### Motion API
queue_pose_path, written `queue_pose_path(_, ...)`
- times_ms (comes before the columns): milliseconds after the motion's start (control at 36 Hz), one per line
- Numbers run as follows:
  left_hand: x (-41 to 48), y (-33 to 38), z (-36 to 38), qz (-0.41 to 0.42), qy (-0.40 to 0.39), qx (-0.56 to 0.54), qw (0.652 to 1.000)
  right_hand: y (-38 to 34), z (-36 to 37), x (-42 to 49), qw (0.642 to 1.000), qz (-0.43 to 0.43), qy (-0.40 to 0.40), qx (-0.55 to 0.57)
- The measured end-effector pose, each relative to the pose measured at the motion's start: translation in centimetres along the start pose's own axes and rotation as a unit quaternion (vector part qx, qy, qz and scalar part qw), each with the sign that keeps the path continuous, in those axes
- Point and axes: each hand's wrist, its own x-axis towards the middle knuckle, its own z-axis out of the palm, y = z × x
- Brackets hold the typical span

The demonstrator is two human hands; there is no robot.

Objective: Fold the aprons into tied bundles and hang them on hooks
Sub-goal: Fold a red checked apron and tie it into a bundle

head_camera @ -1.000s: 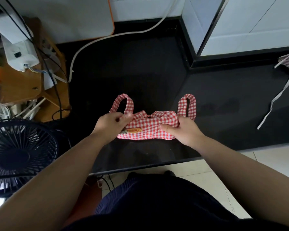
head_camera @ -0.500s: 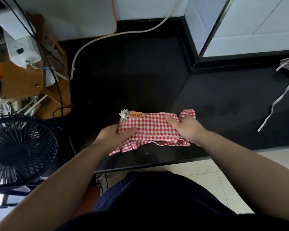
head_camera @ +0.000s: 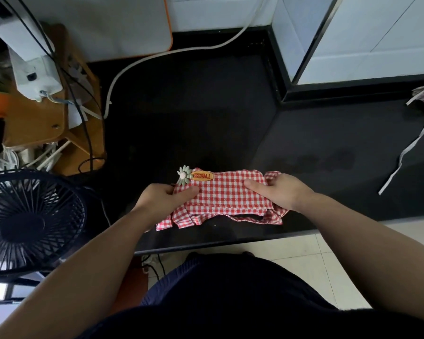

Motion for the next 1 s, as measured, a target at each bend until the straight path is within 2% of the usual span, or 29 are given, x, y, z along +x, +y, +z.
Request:
queue_pose_path(278, 0.3, 0.8, 0.2, -0.004, 0.073, 0.104, 0.992, 0.8, -0.3, -0.3, 0.999, 0.004, 0.032, 0.007)
queue_pose_path(361, 0.1, 1.8, 0.5, 0.01, 0.092, 0.155, 0.984, 0.0, -0.6, -0.1, 0.998, 0.006, 0.052, 0.017)
queue_pose_path(417, -0.1, 2.6, 0.9, 0.007, 0.077, 0.203, 0.976, -0.6, -0.6, 0.1, 0.999, -0.001, 0.037, 0.012)
queue_pose_path(500, -0.3, 3.4, 1.6, -0.019, 0.062, 0.246, 0.967, -1.7, -0.1, 0.2, 1.0, -0.01, 0.026, 0.01)
queue_pose_path(583, -0.5, 4.1, 2.2, -0.043, 0.088, 0.268, 0.958, -2.5, 0.3, -0.1, 0.999, -0.02, 0.049, 0.008)
queue_pose_path(722, -1.1, 5.8, 3.0, -0.01, 0.113, 0.338, 0.934, -4.2, 0.6, -0.7, 0.995, -0.059, 0.076, -0.012)
queue_pose_path(778, -1.2, 6.1, 3.2, 0.004, 0.092, 0.321, 0.943, -4.5, 0.7, -0.9, 0.995, -0.061, 0.084, 0.006)
queue_pose_path(889, -1.4, 6.4, 3.8, 0.055, 0.023, 0.201, 0.978, -4.5, 1.0, -1.4, 0.991, -0.056, 0.116, 0.037)
queue_pose_path(944, -1.6, 6.7, 4.0, 0.082, -0.008, 0.173, 0.981, -4.7, 1.3, -1.5, 0.988, -0.069, 0.136, 0.027)
queue_pose_path(1000, -1.6, 6.7, 4.0, 0.084, -0.039, 0.143, 0.985, -5.2, 1.6, -1.6, 0.987, -0.106, 0.12, -0.009)
